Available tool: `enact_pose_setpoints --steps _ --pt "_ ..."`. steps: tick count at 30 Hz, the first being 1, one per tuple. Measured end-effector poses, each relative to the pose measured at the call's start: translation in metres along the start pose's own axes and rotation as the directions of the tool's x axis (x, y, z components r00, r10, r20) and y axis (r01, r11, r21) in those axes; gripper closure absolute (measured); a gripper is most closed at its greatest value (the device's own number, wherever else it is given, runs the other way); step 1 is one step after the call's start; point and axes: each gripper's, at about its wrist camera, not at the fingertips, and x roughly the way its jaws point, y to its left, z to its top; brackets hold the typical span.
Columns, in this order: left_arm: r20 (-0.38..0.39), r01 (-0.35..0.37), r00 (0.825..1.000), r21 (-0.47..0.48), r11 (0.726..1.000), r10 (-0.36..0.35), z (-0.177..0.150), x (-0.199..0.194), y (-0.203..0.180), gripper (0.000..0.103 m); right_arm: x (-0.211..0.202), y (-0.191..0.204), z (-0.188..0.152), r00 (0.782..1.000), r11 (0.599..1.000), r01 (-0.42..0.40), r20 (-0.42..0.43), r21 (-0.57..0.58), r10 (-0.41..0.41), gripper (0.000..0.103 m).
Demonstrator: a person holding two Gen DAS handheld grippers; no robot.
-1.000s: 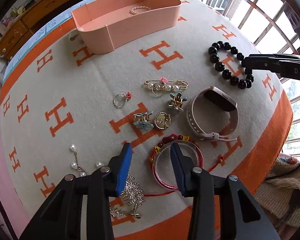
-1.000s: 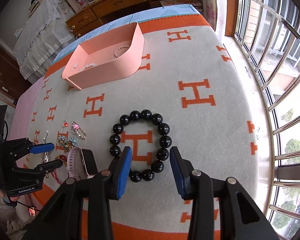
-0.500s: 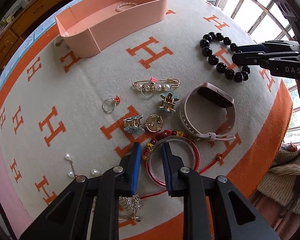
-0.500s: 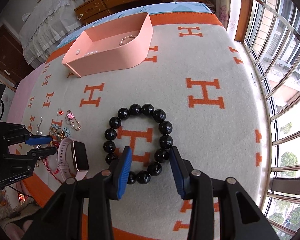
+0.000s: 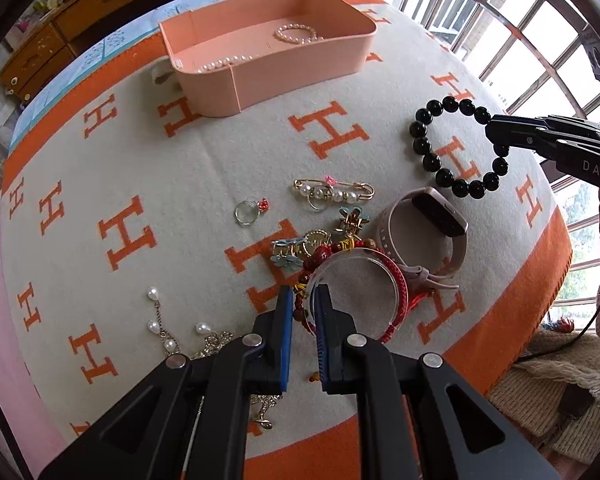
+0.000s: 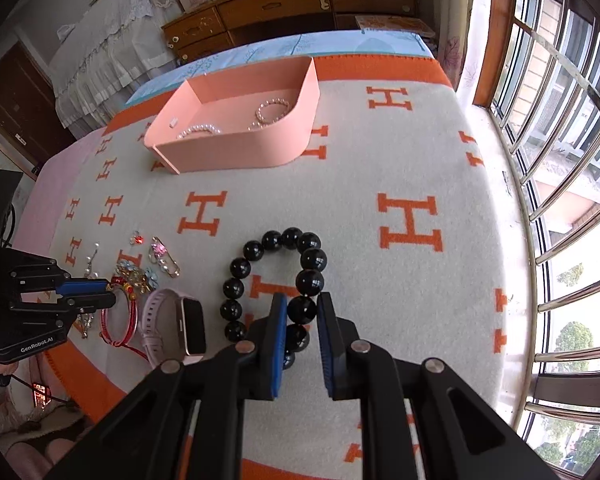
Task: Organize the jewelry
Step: 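Grasp the red string bracelet with the left gripper while the right grasps the black bead bracelet, then drop the red bracelet into the tray with the left gripper while the right drops the bead bracelet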
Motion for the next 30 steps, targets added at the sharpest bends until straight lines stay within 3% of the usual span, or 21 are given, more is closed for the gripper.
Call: enact_pose_setpoints --steps 8,17,22,30 --pt "0.13 -0.033 0.991 -0.07 0.997 0.042 0.017 -0.056 0.015 0.095 -0.044 0.025 0.033 0.991 0.999 -0.023 0.129 -0.045 0.028 0.088" --pt "0.277 -0.075 0.951 -0.222 0.972 0.136 0.092 -0.103 0.045 0.095 -0.076 0.051 0.099 0.955 0.997 -0.061 0.289 -0.046 0.071 0.088" --pt "0.286 -0.083 0.943 -0.301 0.95 0.173 0.135 -0.088 0.058 0.095 -0.062 0.064 0.132 0.942 0.997 -0.064 0.327 -0.038 0.073 0.088" --pt "0.231 -0.113 0.953 -0.321 0.94 0.194 0.163 -0.021 0.058 0.095 -0.002 0.063 0.167 0.962 0.999 -0.043 0.271 0.012 0.038 0.088"
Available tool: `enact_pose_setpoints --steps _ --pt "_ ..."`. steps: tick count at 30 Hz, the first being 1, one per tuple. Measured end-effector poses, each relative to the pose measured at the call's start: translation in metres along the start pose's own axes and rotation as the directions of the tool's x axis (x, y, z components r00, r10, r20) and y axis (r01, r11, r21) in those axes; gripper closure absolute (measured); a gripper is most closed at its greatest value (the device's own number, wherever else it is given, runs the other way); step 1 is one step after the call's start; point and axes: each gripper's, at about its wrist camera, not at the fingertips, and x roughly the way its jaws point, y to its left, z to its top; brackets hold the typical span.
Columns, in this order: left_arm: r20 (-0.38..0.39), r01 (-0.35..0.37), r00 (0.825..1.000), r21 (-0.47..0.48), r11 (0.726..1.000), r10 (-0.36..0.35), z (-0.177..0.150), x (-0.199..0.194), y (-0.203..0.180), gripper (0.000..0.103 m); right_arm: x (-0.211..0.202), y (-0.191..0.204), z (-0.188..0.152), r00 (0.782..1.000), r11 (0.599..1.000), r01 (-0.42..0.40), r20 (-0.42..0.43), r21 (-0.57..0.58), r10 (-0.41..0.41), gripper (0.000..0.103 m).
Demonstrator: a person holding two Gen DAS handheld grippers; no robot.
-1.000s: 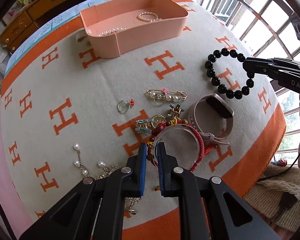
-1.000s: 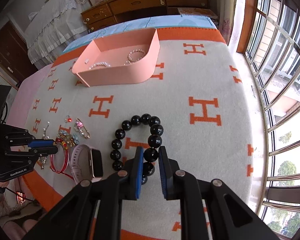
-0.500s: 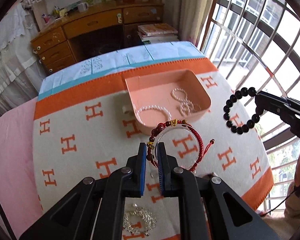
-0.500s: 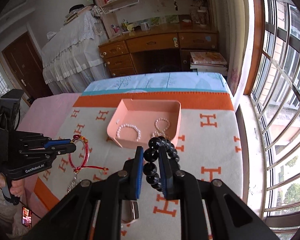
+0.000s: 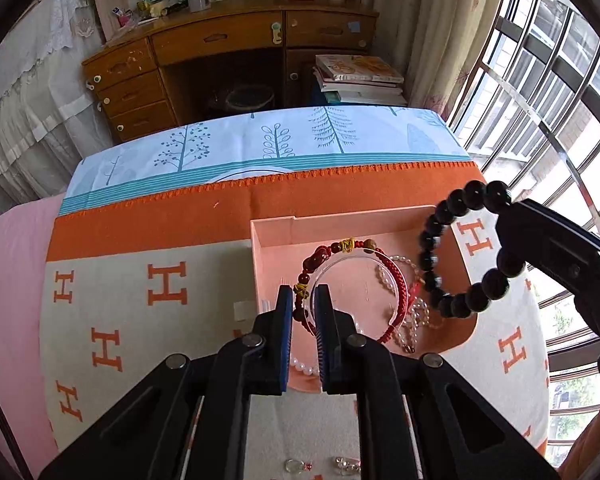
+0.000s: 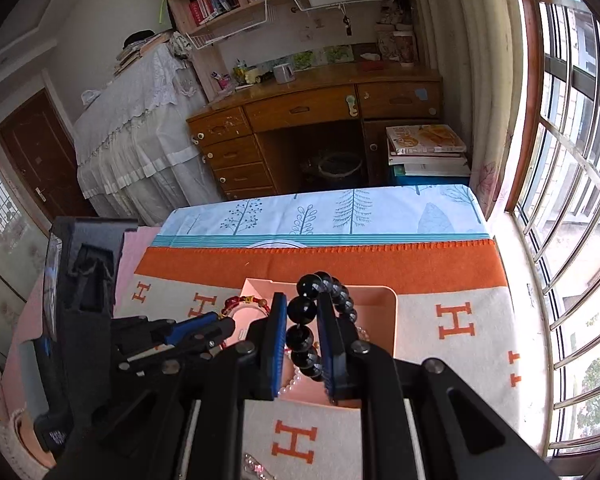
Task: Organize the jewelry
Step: 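Drop the red bracelet into the tray with the left gripper while the right drops the bead bracelet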
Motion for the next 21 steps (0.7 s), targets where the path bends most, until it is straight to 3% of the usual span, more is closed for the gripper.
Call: enact_pose_setpoints --steps 4,6,8,10,11,14,21 --pt "-0.028 0.006 1.0 -0.003 1.0 -0.006 -0.003 0.022 -0.004 0.094 0.031 -0.006 -0.004 0.998 1.0 -0.001 -0.057 0.021 0.002 0.088" --pt "-0.028 0.017 0.999 -0.006 1.0 -0.017 -0.005 0.024 -0.006 0.088 0.047 -0.007 -0.007 0.994 1.0 0.019 -0.107 0.018 -0.017 0.087" --pt "-0.012 0.024 1.0 -0.002 1.0 -0.024 -0.009 0.018 -0.007 0.055 0.057 -0.008 -0.011 0.988 0.999 0.048 -0.146 0.016 -0.045 0.087" --pt "0.046 0.019 0.999 0.017 1.0 -0.02 -0.014 0.004 -0.008 0.032 0.058 -0.006 -0.014 0.987 0.999 0.048 -0.155 0.005 -0.047 0.087" --pt "0.084 -0.001 0.996 0.033 0.999 -0.002 -0.017 -0.004 -0.009 0.028 0.055 -0.005 -0.015 0.987 0.999 0.053 -0.15 -0.003 -0.052 0.087" --pt "0.147 -0.055 0.988 0.067 0.996 0.045 -0.024 -0.023 -0.01 0.026 0.041 -0.001 -0.017 0.991 0.998 0.065 -0.118 -0.027 -0.068 0.086" --pt "0.191 -0.015 0.982 0.024 1.0 0.011 -0.044 -0.057 0.005 0.024 0.005 -0.001 -0.025 0.996 0.998 0.064 -0.068 -0.022 -0.065 0.074"
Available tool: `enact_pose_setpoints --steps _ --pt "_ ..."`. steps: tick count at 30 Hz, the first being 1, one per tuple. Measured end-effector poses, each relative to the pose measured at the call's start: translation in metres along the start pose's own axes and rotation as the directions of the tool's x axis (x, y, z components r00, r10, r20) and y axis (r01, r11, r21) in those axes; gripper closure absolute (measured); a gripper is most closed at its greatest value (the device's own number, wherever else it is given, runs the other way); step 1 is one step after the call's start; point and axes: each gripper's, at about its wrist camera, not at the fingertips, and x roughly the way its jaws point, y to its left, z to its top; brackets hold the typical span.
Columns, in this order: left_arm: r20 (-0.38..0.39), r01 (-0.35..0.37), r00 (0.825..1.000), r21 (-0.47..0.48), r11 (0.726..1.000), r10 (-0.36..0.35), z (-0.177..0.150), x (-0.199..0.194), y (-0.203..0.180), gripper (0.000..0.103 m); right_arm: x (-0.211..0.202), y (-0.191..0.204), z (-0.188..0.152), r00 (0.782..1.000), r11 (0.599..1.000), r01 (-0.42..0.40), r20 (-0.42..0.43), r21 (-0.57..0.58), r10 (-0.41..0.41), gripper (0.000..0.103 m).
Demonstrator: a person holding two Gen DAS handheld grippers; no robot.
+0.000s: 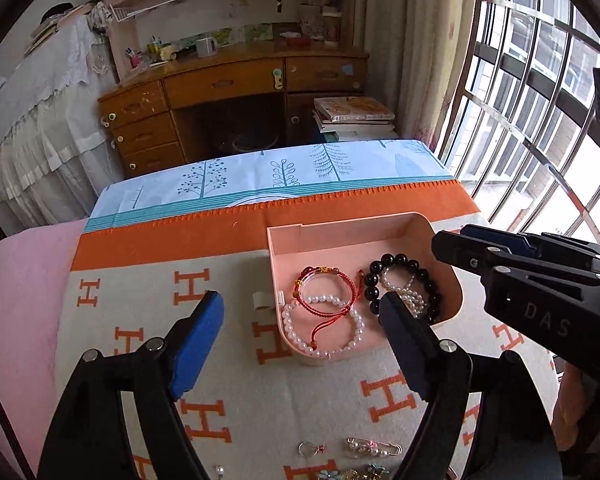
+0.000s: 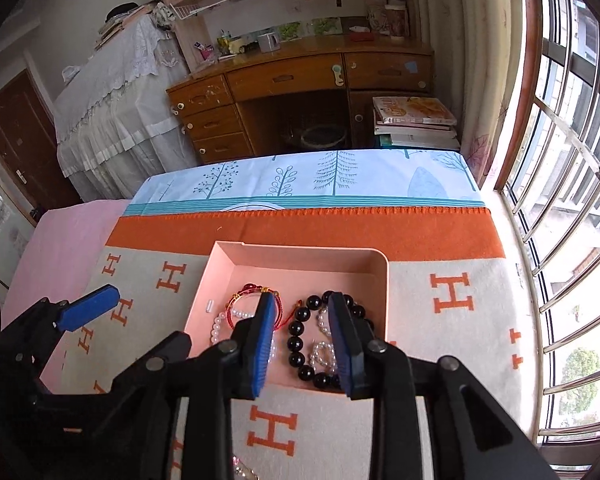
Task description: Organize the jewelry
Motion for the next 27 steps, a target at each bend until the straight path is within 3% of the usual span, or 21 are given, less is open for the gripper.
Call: enact_pose_setpoints --steps 16,20,27 --pt "0.075 -0.009 0.997 -0.051 0.999 0.013 -0.032 -0.076 0.021 0.024 -0.077 0.023 -0.042 0.996 0.997 -0.056 0.063 -0.06 0.06 0.074" --pt "0.091 -0.011 0.996 -0.06 0.998 0.016 -0.041 -0.091 0.024 0.016 -0.092 0.03 -0.054 0.994 0.994 -0.071 0.072 -0.081 0.077 0.074" --pt "0.096 -0.019 0.995 -0.052 0.998 0.024 -0.063 -0.109 0.024 0.015 -0.109 0.033 -0.074 0.992 0.991 -0.094 0.078 -0.091 0.101 0.074"
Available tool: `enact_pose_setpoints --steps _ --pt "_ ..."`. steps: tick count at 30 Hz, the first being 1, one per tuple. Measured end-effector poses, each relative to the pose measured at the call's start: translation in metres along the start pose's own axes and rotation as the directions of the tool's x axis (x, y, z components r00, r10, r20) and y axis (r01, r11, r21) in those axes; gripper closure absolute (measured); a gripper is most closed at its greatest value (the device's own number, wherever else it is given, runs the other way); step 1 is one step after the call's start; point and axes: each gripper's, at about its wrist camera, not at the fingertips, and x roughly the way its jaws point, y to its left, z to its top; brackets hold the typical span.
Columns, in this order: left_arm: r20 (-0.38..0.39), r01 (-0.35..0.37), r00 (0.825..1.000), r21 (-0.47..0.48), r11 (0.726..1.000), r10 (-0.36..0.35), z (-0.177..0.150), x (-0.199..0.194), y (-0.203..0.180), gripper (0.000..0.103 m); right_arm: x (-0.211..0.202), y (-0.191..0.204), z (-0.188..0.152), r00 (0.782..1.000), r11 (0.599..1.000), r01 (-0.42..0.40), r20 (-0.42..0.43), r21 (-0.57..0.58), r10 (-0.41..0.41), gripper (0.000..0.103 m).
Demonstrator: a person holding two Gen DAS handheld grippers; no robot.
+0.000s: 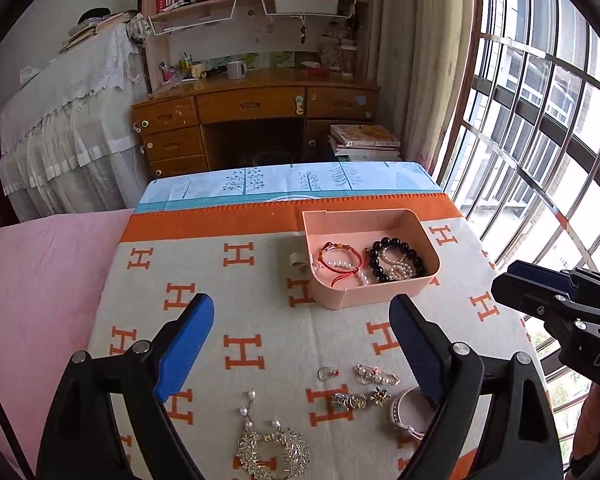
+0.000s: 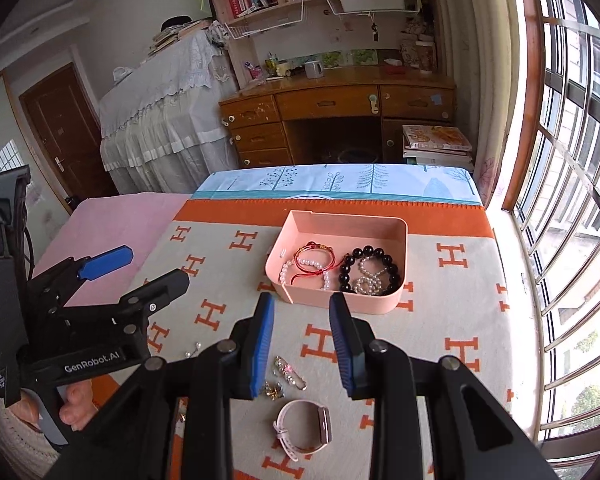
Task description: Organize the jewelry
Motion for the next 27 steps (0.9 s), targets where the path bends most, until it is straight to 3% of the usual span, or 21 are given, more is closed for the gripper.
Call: enact_pose_setpoints --steps 4,8,15,23,27 --pt "0.004 -0.006 1.0 0.022 1.0 0.006 -0.014 -0.011 -0.002 0.013 -0.005 0.001 -0.012 1.0 1.0 0.0 -0.003 0.001 0.0 0.074" --pt "0.017 -0.018 1.0 0.035 0.999 0.017 -0.024 -0.023 -0.003 0.002 -0.009 -0.001 -0.024 1.0 1.0 0.003 -0.012 0.01 -0.002 0.074" --pt "0.0 -0.004 1.0 0.016 1.0 0.004 -0.036 -0.036 0.003 0.001 -0.009 -0.006 -0.044 0.999 1.0 0.002 -0.043 0.031 0.0 0.074" --pt "-0.087 -0.04 0.995 0.012 0.999 0.041 -0.055 -0.023 0.015 0.001 0.003 -0.018 -0.069 0.996 0.997 0.005 -0.091 0.071 0.001 0.074" --pt "-0.094 -0.063 0.994 -0.004 0.998 0.062 -0.068 -0.018 0.023 0.001 0.012 -0.021 -0.081 0.992 0.996 -0.013 -0.121 0.087 0.024 0.074"
